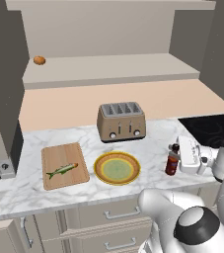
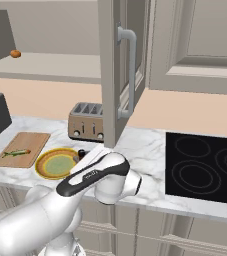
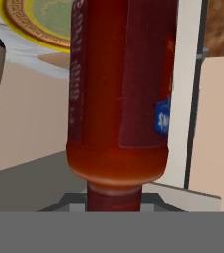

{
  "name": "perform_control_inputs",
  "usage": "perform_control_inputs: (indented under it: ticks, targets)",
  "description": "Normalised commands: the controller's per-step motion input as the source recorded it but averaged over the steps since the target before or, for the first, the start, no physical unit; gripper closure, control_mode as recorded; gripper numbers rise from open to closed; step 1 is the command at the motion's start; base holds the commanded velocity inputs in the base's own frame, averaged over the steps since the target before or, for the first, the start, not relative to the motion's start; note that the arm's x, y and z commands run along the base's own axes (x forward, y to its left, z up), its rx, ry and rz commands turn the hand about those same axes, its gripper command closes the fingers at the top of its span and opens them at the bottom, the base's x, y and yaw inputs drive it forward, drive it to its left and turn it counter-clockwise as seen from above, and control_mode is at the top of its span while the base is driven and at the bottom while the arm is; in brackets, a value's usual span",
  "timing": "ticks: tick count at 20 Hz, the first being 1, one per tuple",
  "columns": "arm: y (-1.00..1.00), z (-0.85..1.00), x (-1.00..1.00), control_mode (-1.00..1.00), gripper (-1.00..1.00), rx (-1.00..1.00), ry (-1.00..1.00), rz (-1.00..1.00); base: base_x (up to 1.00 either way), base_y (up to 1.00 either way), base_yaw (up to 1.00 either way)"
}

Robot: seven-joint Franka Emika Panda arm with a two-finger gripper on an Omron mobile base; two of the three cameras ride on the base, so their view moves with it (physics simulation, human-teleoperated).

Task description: Pick the fish from the plate and place it on the cutting board. Then pick the condiment bottle from the cabinet and place it next to the cutting board.

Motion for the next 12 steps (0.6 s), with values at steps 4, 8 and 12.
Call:
perform_control_inputs:
  ticks: [4,8,12]
  targets:
    - [0.08,-0.03,0.00,-1.00,1.00,0.00,0.00,0.00,0.00,0.00,0.00]
    - [0.09,-0.02,0.00,-1.00,1.00,0.00,0.00,0.00,0.00,0.00,0.00]
    - [0.08,-0.03,0.00,-1.00,1.00,0.00,0.00,0.00,0.00,0.00,0.00]
